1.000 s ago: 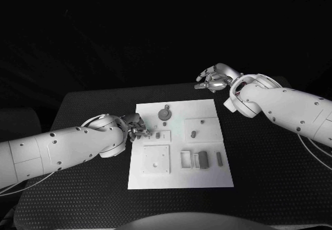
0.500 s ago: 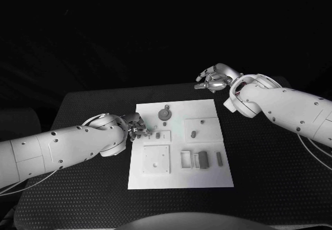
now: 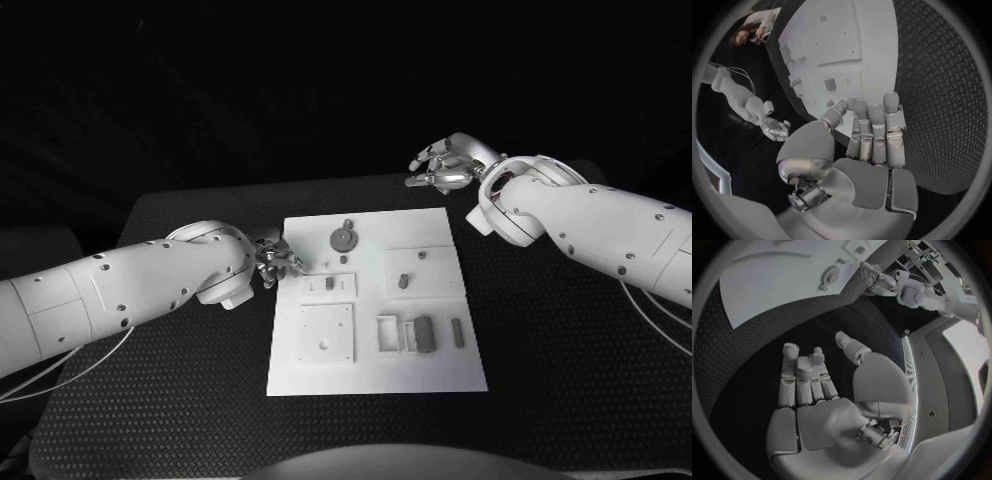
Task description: Assemble the parts on the task board
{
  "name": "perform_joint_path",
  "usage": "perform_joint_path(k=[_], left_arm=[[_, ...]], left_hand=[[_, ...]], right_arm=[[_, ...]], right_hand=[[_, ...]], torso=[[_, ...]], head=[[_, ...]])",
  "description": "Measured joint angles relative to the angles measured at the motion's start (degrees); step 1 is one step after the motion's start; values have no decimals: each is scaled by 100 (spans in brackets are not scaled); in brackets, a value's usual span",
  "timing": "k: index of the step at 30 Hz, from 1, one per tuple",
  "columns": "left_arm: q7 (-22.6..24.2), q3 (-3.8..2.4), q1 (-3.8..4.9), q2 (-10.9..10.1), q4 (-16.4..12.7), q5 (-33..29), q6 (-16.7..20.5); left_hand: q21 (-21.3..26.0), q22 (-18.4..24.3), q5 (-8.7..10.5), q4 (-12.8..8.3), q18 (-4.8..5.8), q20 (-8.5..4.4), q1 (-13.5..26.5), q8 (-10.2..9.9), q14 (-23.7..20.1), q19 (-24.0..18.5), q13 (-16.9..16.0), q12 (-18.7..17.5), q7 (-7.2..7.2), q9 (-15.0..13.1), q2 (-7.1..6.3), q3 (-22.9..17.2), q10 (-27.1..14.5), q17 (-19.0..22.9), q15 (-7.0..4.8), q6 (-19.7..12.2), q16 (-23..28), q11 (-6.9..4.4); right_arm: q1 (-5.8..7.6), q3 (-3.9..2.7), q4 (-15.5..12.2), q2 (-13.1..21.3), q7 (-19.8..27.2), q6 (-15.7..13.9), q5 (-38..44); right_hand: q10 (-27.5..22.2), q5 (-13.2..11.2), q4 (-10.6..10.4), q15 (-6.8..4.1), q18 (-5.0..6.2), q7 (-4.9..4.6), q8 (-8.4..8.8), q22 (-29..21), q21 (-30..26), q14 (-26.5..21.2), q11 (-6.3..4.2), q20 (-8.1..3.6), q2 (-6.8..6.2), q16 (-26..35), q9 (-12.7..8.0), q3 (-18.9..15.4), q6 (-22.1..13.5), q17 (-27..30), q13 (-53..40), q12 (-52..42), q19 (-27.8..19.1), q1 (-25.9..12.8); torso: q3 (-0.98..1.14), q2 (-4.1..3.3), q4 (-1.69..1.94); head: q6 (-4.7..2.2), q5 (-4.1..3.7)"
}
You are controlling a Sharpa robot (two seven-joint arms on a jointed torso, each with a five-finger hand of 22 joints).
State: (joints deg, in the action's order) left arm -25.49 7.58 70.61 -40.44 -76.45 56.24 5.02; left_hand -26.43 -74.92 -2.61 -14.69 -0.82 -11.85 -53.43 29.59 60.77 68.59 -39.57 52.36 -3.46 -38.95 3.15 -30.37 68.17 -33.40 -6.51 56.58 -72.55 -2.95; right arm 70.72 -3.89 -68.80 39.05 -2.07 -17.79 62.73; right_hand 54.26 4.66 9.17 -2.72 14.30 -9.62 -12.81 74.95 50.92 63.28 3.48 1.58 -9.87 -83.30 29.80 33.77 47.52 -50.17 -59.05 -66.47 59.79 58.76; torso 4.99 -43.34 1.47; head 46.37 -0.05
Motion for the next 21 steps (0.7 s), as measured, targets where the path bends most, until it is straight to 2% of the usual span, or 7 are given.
perform_joint_path(k=[3, 7, 9, 11, 12, 15, 21], left_arm=[[9, -22, 135, 54, 122, -227, -295], [2, -38, 365, 187, 388, -548, -793], [-21, -42, 438, 246, 506, -647, -1050], [-69, -42, 491, 332, 647, -728, -1390], [-94, -42, 506, 373, 702, -754, -1534], [-166, -39, 527, 505, 810, -766, -1888], [-250, -34, 557, 730, 949, -496, -2209]], left_hand=[[0, 0, 0, 0, 0, 1, 0, -7, -1, 0, -1, 0, 0, -1, 0, 0, 0, 0, 1, 0, 0, 0], [0, 0, 1, -1, 0, 9, 0, -15, -8, -8, -1, 0, 0, -3, 0, 0, -1, 0, 9, 0, 0, 1], [0, 1, 1, -1, 0, 9, 0, -16, -9, -9, 0, 0, 0, -5, 0, 0, -2, 0, 9, 0, 0, 2], [0, 1, 1, -1, 0, 9, 0, -27, -9, -9, -5, 0, 20, -27, 0, 0, -10, 0, 9, -20, 0, 9], [0, 1, 1, -1, 0, 9, 0, -36, -20, -9, -8, 0, 17, -126, 0, 0, -11, 0, 21, -22, 0, 11], [0, 1, 2, -1, 0, 25, 0, -36, -38, -33, -12, 0, 0, -134, 0, 0, -20, -4, 39, -40, -5, 19], [-1, 1, 3, 10, 0, 7, -26, -54, -40, -53, -22, 0, 0, -249, -25, -13, -22, -9, 40, -41, -39, 21]], right_arm=[[0, 0, 11, -12, 0, 0, 0], [0, 0, 26, -23, 0, 2, 0], [0, 0, 29, -30, 0, 3, 0], [0, 0, 32, -38, 0, 4, 0], [0, 0, 33, -40, 0, 4, 0], [0, 0, 42, -45, 0, 5, -1], [0, 0, 44, -52, 0, 6, -1]], right_hand=[[0, 0, 0, 0, 0, 9, 0, 0, 0, 0, 0, 0, 0, 0, 0, 0, -9, 0, 0, 0, 0, 0], [0, 0, 0, 0, 0, 10, 0, 0, 0, 0, 0, 0, 0, 0, 0, 0, -10, 0, 0, 0, 0, 0], [0, 0, 0, 0, 0, 10, 0, 0, 0, 0, 0, 0, 0, 0, 0, 0, -10, 0, -1, 0, 0, 0], [0, 0, 0, 0, 0, 10, 0, 0, 0, 0, 0, 0, 0, 0, 0, 0, -10, 0, -1, 0, 0, 0], [0, 0, 0, 0, 0, 10, 0, 0, 0, 0, 0, 0, 0, 0, 0, 0, -10, 0, -1, 0, 0, 0], [0, 0, 0, 0, 0, 11, 0, 0, 0, 0, 0, 0, 0, 0, 0, 0, -10, 0, -1, 0, 0, 0], [0, 0, 0, 0, 0, 18, 0, 0, 0, 0, 0, 0, 0, 0, 1, 0, -15, 0, -1, 0, -1, 0]], torso=[[0, -1, -4], [0, -4, -7], [0, -5, -7], [0, -5, -8], [0, -5, -8], [0, -5, -7], [-3, -4, -1]], head=[[-4, 0], [-7, 0], [-7, 0], [-7, 3], [-7, 4], [0, 2], [11, -6]])
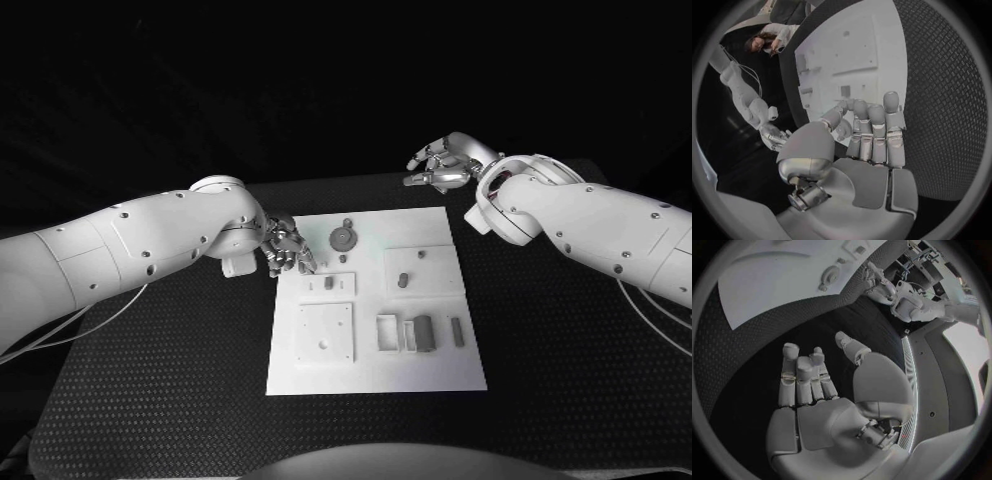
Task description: Assemble the parts on the task board
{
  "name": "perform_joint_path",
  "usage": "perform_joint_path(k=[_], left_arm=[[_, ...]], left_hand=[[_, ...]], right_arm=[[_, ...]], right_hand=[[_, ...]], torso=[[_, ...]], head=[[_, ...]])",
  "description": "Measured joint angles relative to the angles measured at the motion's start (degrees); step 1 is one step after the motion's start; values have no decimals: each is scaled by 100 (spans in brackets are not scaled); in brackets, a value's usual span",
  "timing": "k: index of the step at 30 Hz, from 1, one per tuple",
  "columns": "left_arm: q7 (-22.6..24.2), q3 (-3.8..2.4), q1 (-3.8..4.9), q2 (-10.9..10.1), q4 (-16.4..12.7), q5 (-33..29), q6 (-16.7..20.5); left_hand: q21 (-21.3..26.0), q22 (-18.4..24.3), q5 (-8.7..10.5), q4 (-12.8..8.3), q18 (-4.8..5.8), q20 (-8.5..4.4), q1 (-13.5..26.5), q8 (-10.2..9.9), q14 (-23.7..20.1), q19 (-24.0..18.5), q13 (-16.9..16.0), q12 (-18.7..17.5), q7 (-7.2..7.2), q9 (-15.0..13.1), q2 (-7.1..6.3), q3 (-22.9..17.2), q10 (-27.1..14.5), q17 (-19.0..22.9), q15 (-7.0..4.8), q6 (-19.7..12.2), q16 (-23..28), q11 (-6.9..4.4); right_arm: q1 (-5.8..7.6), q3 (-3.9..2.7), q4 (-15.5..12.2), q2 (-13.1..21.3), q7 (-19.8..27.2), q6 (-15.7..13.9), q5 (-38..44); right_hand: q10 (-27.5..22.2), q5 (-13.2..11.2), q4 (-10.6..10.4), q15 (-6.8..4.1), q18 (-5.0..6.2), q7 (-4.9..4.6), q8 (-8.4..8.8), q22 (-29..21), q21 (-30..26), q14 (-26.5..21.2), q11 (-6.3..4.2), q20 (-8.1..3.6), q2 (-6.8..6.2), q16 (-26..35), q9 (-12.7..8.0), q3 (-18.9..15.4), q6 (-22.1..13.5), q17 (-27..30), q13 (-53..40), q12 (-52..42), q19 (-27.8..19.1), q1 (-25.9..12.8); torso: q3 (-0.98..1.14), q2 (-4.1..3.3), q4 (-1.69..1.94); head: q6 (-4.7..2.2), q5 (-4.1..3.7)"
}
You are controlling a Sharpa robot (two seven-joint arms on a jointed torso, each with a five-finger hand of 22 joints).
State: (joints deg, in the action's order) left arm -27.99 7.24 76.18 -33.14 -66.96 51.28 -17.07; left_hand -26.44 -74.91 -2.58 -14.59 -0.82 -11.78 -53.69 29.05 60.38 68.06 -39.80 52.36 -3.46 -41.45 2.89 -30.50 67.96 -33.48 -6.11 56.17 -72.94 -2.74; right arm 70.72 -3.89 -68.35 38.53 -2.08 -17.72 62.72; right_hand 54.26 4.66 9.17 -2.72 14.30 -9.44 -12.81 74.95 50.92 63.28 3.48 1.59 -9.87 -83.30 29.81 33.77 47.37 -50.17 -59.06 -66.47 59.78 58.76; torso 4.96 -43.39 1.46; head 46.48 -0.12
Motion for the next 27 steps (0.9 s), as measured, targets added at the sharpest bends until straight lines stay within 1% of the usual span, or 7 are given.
perform_joint_path(k=[5, 12, 14, 16, 21, 24, 27], left_arm=[[-49, 3, 46, 169, 242, 212, -231], [-53, 27, 44, 303, 300, 574, -252], [-55, 53, 44, 332, 301, 702, -249], [-58, 96, 43, 350, 306, 794, -254], [-61, 175, 38, 400, 331, 918, -277], [-62, 199, 31, 430, 350, 962, -283], [-61, 206, 27, 432, 358, 990, -290]], left_hand=[[0, 0, 12, -4, 0, 0, 0, -17, -1, 0, -4, 23, 0, -6, 0, -14, -1, -6, 1, 0, 0, 0], [0, 0, -12, -8, 0, 10, 0, -29, -9, -9, -7, 23, 0, -54, 0, -20, -10, -6, 9, 0, 0, 9], [0, -2, -12, -8, 0, 10, 0, -30, -9, -9, -12, 23, 0, -85, 0, -20, -10, -6, 10, 0, 0, 10], [0, -4, -13, -9, 0, 10, 0, -49, -10, -9, -12, 37, 0, -85, 0, -20, -10, -6, 10, 0, -5, 10], [0, -4, -12, -9, 0, 11, 0, -51, -11, -9, -12, 56, 0, -87, 0, -21, -10, -10, 11, 0, -23, 10], [0, -4, -12, -10, 0, 11, 0, -62, -16, -9, -11, 56, 0, -88, 0, -20, -11, -10, 16, 0, -23, 10], [0, -3, -12, -10, 0, 11, 0, -72, -19, -9, -11, 56, 0, -135, 0, -20, -19, -10, 19, 0, -23, 18]], right_arm=[[0, 0, 3, -7, 0, 1, 0], [0, 0, 14, -32, 0, 3, 0], [0, 0, 15, -34, 0, 3, 0], [0, 0, 15, -37, 0, 4, 0], [0, 0, 18, -44, 0, 5, -1], [0, 0, 20, -50, 0, 5, -1], [0, 0, 21, -53, 0, 6, -1]], right_hand=[[0, 0, 0, 0, 0, -11, 0, 0, 0, 0, 0, 0, 0, 0, 0, 0, 26, 0, 0, 0, 0, 0], [0, 0, 0, 0, 0, -10, 0, 0, 0, 0, 0, 0, 0, 0, 1, 0, 29, 0, 3, 0, 0, 0], [0, 0, 0, 0, 0, -10, 0, 0, 0, 0, 0, 0, 0, 0, 1, 0, 29, 0, 5, 0, 0, 0], [0, 0, 0, 0, 0, -9, 0, 0, 0, 0, 0, 0, 0, 0, 1, 0, 29, 0, 5, 0, 0, 0], [0, 0, 0, 0, 0, -6, 0, 0, 0, 0, 0, 0, 0, 0, 1, 0, 32, -1, 5, 0, 0, 0], [0, 0, 0, 0, 0, -14, 0, 0, 0, 0, 0, 0, 0, 0, 1, 0, 24, -1, 5, 0, 0, 0], [0, 0, 0, 0, 0, -20, 0, 0, 0, 0, 0, 0, 0, 0, 1, 0, 16, -1, 5, 1, 0, 0]], torso=[[2, 3, 2], [4, 4, 2], [4, 4, 4], [4, 4, 4], [2, 4, 4], [-1, 3, 4], [0, -1, 1]], head=[[13, 2], [24, 8], [30, 10], [36, 15], [47, 18], [48, 18], [49, 15]])
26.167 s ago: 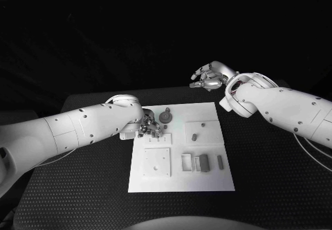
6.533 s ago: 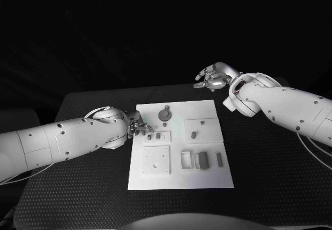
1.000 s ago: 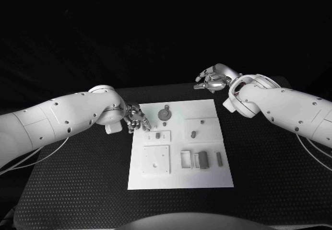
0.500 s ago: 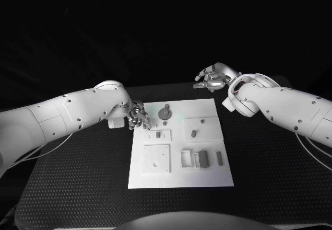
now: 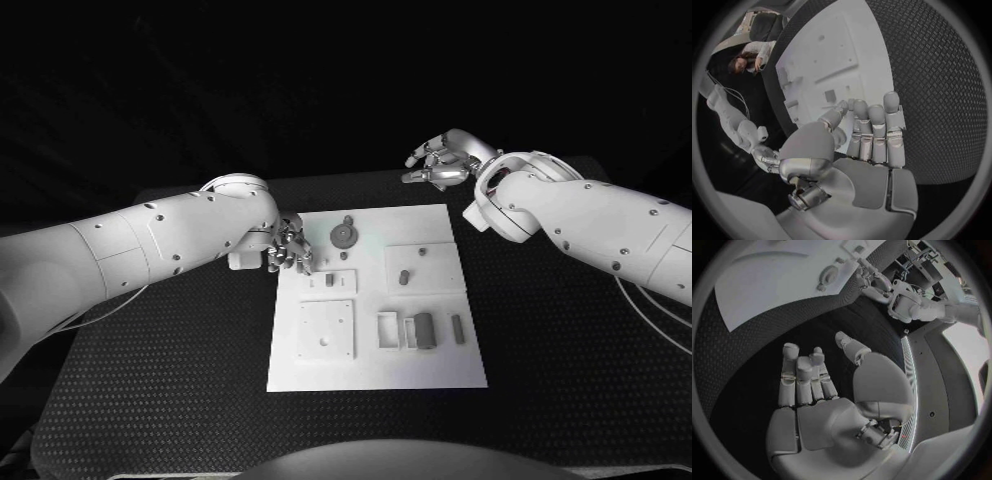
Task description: Assemble the parts on the task board
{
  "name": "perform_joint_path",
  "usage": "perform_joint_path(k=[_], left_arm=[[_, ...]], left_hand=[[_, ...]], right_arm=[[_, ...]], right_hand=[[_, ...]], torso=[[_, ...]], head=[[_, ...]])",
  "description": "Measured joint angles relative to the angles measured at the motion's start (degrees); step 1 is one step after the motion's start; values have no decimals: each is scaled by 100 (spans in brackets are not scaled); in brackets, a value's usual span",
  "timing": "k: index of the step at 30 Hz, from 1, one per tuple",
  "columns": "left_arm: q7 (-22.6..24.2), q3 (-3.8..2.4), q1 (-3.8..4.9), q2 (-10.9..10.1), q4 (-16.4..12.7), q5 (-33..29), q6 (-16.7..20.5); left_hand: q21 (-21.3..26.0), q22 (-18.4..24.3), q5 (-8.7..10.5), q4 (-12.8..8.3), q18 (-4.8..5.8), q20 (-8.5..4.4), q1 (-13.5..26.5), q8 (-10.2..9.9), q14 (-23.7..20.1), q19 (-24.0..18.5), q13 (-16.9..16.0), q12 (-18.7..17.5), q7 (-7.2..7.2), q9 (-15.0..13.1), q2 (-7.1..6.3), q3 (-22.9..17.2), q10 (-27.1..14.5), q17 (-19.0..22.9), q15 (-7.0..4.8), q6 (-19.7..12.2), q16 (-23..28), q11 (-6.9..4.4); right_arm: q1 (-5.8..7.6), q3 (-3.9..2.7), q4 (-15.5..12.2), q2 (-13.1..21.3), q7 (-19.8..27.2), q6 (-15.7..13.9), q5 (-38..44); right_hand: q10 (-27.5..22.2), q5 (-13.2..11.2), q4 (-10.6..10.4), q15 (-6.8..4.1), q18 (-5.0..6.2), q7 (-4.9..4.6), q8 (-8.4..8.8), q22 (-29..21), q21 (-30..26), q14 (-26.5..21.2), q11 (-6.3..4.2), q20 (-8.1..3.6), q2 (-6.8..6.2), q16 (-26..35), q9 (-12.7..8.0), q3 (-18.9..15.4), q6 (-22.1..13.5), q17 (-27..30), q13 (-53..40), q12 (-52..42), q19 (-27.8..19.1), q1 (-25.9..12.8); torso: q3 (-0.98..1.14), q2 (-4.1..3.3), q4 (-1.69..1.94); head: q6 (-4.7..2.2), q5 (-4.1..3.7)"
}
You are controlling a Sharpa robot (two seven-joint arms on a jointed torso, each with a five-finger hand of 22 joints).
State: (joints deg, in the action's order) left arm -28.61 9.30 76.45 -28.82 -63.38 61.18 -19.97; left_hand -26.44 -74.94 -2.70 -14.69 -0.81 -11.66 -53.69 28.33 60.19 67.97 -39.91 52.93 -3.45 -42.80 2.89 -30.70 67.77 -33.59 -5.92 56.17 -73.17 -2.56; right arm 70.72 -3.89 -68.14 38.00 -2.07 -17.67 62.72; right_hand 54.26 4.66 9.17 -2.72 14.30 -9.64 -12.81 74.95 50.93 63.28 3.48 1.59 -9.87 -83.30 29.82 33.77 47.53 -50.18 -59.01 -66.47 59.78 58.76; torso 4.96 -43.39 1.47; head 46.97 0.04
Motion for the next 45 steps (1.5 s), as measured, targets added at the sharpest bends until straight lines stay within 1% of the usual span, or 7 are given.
perform_joint_path(k=[7, 16, 23, 26, 29, 37, 45], left_arm=[[1, 3, -1, -7, 1, 6, -35], [-7, 8, -1, -9, -13, -139, -200], [-40, 10, -3, -12, -20, -317, -333], [-55, 11, -3, -13, -19, -365, -350], [-67, 13, -3, -7, -20, -394, -353], [-86, 55, -39, 8, -19, -439, -356], [-87, 56, -39, 8, -13, -459, -350]], left_hand=[[0, 0, 6, -1, 0, 1, 0, 5, -1, 0, -5, 0, 0, -38, 0, 1, 19, 0, 1, 0, 0, -19], [0, 1, 12, -1, 0, 11, 0, 12, -2, -9, -5, 0, 0, -38, 0, 1, 19, 1, 2, 0, 0, -19], [0, 2, -1, -2, 0, 11, 0, 11, -2, -9, -4, 0, 0, -38, 0, 1, 19, 1, 2, 0, 0, -18], [0, 2, -1, -2, 0, 12, 0, 10, -3, -9, -7, 0, 0, -38, 0, 1, 18, 0, 3, 0, 0, -18], [0, 2, -1, -2, 0, 12, 0, 7, -3, -9, -11, 0, 0, -38, 0, 1, 18, -5, 3, 0, 1, -18], [0, 2, -1, -2, 0, 13, 0, -6, -11, -10, -11, 0, 0, -115, 0, 2, 9, -5, 11, 0, -22, -9], [-23, 3, 1, -3, 0, 14, 0, -11, -11, -10, -15, 0, 0, -116, 0, 2, 9, -4, 11, 0, -22, -9]], right_arm=[[0, 0, 2, 0, 1, 1, 0], [0, 0, 1, 1, 1, 3, 0], [0, 0, 1, 1, 2, 3, 0], [0, 0, 1, 1, 2, 4, 0], [0, 0, 2, 0, 2, 4, 0], [0, 0, 2, -1, 2, 5, 0], [0, 0, 2, -6, 2, 6, -1]], right_hand=[[0, 0, 0, 0, 0, 1, 0, 0, 0, 0, 0, 0, 0, 0, 0, 0, 0, 0, 0, 0, 0, 0], [0, 0, 0, 0, 0, 2, 0, 0, 0, 0, 0, 0, 0, 0, 0, 0, 0, 0, -1, 0, 0, 0], [0, 0, 0, 0, -1, 4, 0, 0, 0, 0, 0, 0, 0, 0, -5, 0, 1, 0, -1, 0, 0, 0], [0, 0, 0, 0, 0, 9, 0, 0, 0, 0, 0, 0, 0, 0, -5, 0, 6, 0, -1, 0, 0, 0], [0, 0, 0, 0, 0, 12, 0, 0, 0, 0, 0, 0, 0, 0, -5, 0, 8, 0, -1, 0, 0, 0], [0, 0, 0, 0, 0, 22, 0, 0, 0, 0, 0, 0, 0, 0, -4, 0, 0, 5, -1, 0, 0, 0], [0, 0, 0, 0, 0, 24, 0, 0, 0, 0, 0, 0, 0, 0, -4, 0, 0, 5, 4, 0, 0, 0]], torso=[[-2, 0, 0], [-3, 5, 3], [0, 7, 2], [-1, 7, 1], [3, 7, 0], [1, 6, 0], [-1, 4, 0]], head=[[13, -4], [17, -4], [20, -3], [20, -3], [21, -3], [26, -9], [30, -14]])
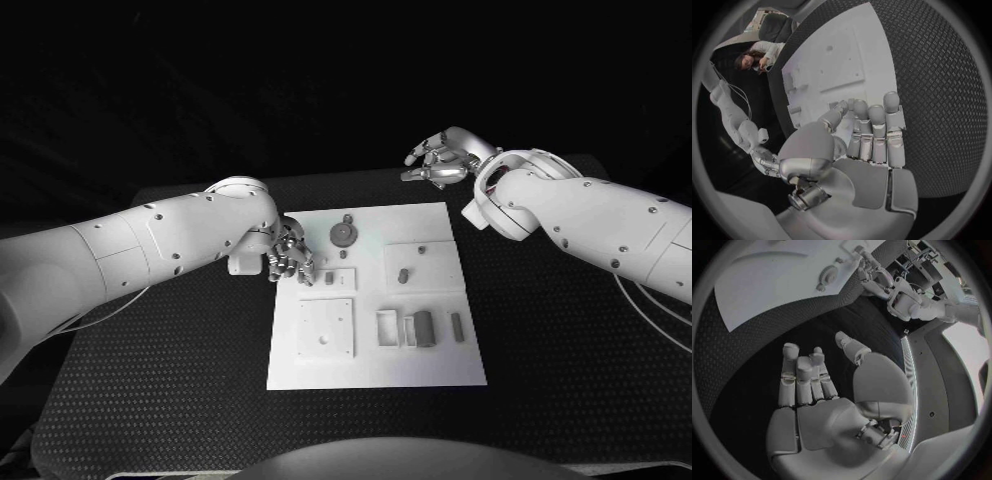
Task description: Assemble the parts on the task board
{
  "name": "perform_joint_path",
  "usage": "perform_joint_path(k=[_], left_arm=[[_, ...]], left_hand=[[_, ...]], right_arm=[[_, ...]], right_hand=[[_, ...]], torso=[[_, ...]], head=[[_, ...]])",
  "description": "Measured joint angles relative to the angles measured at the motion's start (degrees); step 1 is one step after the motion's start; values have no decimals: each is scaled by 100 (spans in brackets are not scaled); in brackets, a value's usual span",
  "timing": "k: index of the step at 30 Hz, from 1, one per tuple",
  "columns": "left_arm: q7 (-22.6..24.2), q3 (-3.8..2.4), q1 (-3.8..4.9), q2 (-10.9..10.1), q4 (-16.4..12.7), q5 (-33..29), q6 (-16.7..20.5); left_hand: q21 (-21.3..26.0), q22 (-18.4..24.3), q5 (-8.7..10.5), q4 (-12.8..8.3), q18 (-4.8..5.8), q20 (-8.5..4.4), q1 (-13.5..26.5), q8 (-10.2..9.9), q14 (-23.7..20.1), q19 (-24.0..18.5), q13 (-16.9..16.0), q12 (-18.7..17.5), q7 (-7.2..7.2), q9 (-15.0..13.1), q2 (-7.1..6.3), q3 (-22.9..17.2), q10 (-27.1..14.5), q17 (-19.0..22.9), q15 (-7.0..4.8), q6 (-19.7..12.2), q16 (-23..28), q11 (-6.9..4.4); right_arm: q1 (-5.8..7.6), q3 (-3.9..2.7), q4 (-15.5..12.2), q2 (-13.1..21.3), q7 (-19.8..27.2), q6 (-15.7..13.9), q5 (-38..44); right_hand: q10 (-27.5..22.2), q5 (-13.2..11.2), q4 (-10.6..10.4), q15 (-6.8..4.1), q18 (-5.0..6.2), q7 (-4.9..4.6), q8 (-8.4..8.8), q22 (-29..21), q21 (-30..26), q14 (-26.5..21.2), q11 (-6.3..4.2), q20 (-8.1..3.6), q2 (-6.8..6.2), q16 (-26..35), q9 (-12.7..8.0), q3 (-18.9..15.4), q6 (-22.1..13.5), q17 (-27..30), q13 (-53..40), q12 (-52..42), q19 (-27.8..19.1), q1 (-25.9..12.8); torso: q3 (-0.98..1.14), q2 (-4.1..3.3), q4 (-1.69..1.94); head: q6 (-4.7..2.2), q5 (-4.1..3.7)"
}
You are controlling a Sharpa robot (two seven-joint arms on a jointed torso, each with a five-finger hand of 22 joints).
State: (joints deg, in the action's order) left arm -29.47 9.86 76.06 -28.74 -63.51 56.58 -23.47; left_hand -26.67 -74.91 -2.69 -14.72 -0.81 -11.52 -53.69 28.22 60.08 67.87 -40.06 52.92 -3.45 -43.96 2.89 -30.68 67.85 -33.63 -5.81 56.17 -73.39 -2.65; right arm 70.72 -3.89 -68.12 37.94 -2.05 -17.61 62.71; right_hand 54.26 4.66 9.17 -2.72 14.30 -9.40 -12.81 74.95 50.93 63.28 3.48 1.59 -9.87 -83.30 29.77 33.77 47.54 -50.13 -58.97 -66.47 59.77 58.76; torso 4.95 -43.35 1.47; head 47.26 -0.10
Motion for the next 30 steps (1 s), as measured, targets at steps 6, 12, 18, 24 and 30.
perform_joint_path(k=[6, 12, 18, 24, 30], left_arm=[[0, 1, 1, 0, 0, -3, 4], [0, 1, 0, 2, 0, -5, 53], [14, 7, -13, -3, -20, 16, 151], [23, 8, -15, -12, -37, 40, 204], [26, 8, -17, -12, -39, 47, 214]], left_hand=[[0, 0, 9, -7, 0, 8, 0, -11, 0, -8, 0, 0, 0, -22, 0, 7, 0, -5, 0, 0, 0, 1], [0, 0, 10, -7, 0, 8, 0, -23, -1, -8, 1, 0, 0, -24, 0, 7, -1, -5, 1, 0, 0, 1], [0, 1, 8, -7, 0, 9, 0, -44, 14, -8, -4, 23, 0, -21, 0, 7, 14, -4, -13, 0, 0, -14], [0, 1, -3, -8, 0, 10, 0, -31, 22, -8, -4, 23, 0, -33, 0, 7, 15, -4, -21, 0, 1, -15], [0, 1, -3, -5, 0, 10, 0, -31, 22, -8, -4, 23, 0, -41, 0, 4, 15, -4, -21, 0, 1, -14]], right_arm=[[0, 0, 1, 0, 0, 1, 0], [0, 0, 0, -2, 1, 1, 0], [0, 0, 4, -9, 1, 2, 0], [0, 0, 17, -9, 2, 3, 0], [0, 0, 17, -6, 2, 3, 0]], right_hand=[[0, 0, 0, 0, 0, -4, 0, 0, 0, 0, 0, 1, 0, 0, 0, 0, -20, 0, 0, 0, -1, 0], [0, 0, 0, 0, 0, -25, 0, 0, 0, 0, 0, 8, 0, 0, 0, 0, -1, 0, 0, 0, -8, 0], [0, 0, 0, 0, 0, -25, 0, 0, 0, 0, 0, 8, 0, 0, 1, 0, 0, 0, 0, 0, -8, 0], [0, 0, 0, 0, 0, -24, 0, 0, 0, 0, 0, 8, 0, 0, 1, 0, 1, -1, -1, 0, -9, 0], [0, 0, 0, 0, 0, -23, 0, 0, 0, 0, 0, 8, 0, 0, 1, 0, 2, -1, -1, 0, -9, 0]], torso=[[0, -1, 1], [0, -1, 3], [0, -1, 1], [0, -1, 0], [0, -1, 2]], head=[[10, -2], [7, -3], [5, -1], [13, -10], [16, -13]])
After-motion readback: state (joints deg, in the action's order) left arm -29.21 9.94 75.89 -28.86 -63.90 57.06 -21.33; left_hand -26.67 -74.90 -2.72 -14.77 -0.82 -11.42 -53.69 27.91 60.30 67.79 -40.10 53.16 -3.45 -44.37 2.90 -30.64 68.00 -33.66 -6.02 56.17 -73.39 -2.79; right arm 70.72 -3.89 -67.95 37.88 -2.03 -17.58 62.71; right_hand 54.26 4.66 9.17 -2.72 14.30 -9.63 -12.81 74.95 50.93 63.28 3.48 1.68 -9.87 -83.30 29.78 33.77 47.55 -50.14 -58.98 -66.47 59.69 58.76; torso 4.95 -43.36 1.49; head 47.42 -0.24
